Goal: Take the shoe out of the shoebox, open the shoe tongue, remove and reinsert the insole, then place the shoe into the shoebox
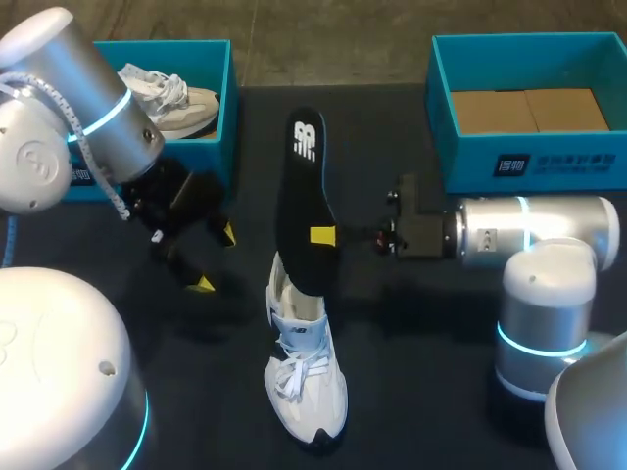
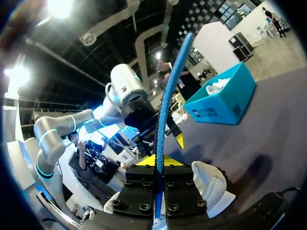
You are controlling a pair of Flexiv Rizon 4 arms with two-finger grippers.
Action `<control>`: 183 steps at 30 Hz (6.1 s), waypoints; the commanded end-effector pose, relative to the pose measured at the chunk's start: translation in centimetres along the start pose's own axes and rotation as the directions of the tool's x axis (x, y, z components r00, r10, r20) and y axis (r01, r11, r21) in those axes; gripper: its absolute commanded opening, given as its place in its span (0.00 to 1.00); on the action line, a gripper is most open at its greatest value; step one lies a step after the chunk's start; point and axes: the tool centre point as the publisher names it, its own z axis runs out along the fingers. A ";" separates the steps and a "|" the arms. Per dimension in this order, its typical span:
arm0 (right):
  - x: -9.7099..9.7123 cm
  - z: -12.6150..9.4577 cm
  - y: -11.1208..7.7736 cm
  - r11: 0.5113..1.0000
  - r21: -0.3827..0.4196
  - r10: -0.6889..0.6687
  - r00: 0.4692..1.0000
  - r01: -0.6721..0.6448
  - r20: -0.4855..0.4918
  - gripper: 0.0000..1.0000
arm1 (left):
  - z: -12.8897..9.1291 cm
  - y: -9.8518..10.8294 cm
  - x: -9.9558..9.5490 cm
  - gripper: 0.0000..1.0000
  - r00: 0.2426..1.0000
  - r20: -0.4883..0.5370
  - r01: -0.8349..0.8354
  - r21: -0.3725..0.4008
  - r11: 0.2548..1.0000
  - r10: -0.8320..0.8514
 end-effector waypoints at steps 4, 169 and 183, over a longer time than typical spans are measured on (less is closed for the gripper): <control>-1.8 2.5 0.5 0.999 0.042 -0.021 0.998 0.024 -0.062 0.00 | 0.9 0.0 0.0 1.00 1.000 -0.018 0.019 -0.003 1.000 -0.019; -0.8 4.3 -1.6 0.990 0.015 -0.140 0.987 0.139 0.083 0.00 | 5.1 1.3 0.7 1.00 0.994 -0.023 0.109 -0.046 0.993 -0.110; -1.2 3.3 -0.3 0.982 0.101 -0.165 0.985 0.160 0.048 0.00 | 5.1 1.3 0.7 1.00 0.994 -0.023 0.109 -0.046 0.993 -0.110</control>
